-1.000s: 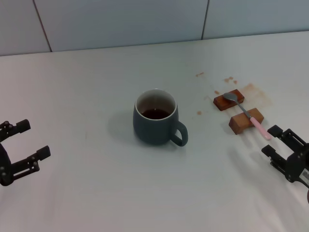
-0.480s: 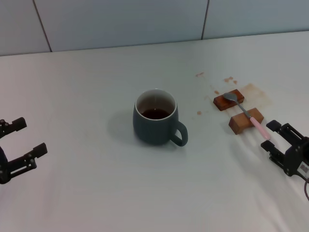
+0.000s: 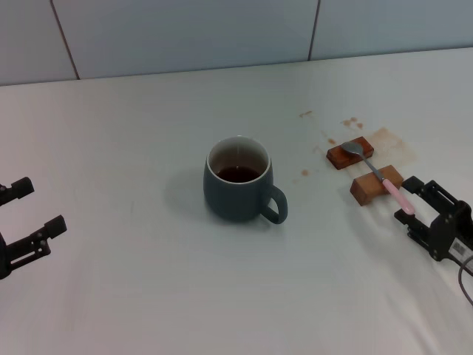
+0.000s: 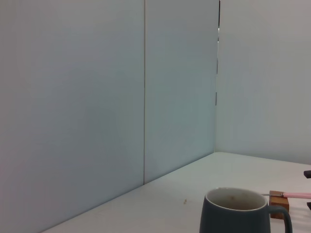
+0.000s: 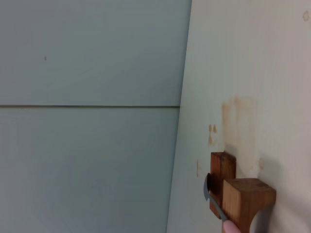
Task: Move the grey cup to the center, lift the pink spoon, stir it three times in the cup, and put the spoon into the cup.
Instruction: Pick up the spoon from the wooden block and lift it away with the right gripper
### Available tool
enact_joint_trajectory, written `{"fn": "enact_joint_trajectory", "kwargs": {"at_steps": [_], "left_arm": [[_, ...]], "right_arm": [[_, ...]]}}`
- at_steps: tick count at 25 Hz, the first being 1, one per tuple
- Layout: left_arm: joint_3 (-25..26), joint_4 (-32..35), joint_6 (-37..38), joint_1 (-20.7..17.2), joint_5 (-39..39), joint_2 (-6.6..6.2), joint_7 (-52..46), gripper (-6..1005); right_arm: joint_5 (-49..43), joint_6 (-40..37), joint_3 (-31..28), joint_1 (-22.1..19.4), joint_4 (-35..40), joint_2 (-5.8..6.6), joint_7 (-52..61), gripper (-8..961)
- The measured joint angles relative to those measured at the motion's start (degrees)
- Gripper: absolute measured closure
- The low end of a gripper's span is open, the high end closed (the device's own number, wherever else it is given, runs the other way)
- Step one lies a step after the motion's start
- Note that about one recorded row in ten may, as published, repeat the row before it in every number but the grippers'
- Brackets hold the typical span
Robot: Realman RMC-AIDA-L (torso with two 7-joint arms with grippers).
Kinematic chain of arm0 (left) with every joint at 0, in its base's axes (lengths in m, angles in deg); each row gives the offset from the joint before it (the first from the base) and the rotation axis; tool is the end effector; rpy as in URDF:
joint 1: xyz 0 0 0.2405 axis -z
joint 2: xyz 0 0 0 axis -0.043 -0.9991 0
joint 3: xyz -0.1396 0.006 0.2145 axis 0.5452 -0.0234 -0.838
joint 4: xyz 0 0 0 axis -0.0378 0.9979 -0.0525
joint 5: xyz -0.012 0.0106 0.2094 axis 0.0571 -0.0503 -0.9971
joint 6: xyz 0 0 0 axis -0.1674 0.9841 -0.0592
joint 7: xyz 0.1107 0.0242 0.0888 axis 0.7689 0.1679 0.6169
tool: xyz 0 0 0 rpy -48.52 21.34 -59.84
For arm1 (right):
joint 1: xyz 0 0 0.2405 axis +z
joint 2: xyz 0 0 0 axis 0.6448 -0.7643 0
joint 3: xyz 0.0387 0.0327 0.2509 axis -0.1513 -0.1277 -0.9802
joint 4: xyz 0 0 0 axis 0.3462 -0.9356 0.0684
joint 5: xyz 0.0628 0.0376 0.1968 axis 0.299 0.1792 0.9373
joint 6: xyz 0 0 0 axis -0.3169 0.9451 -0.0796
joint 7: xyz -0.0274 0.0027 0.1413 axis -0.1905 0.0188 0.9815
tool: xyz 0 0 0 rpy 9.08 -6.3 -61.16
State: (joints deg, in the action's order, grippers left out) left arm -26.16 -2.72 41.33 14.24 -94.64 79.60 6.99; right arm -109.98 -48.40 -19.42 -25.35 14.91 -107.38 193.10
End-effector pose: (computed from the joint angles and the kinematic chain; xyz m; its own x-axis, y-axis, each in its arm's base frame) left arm -0.3407 0.2606 0.0503 0.7805 0.0778 0.6202 0.4219 -0.7978 -0.4308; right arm 0.3751 0.2341 -0.0268 -0.6094 -0.4501 -0.6527 -0.7681 0.1312 0.6267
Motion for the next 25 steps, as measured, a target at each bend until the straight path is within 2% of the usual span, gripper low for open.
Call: {"fn": "enact_joint_trajectory", "kwargs": {"at_steps": [25], "left_arm": [[2.1,0.1,1.8,-0.1,0.0,0.00,0.1,184]], "right_arm": [[-0.3,1.7,0.4,2.5,0.0,0.21,1.4,380]]}}
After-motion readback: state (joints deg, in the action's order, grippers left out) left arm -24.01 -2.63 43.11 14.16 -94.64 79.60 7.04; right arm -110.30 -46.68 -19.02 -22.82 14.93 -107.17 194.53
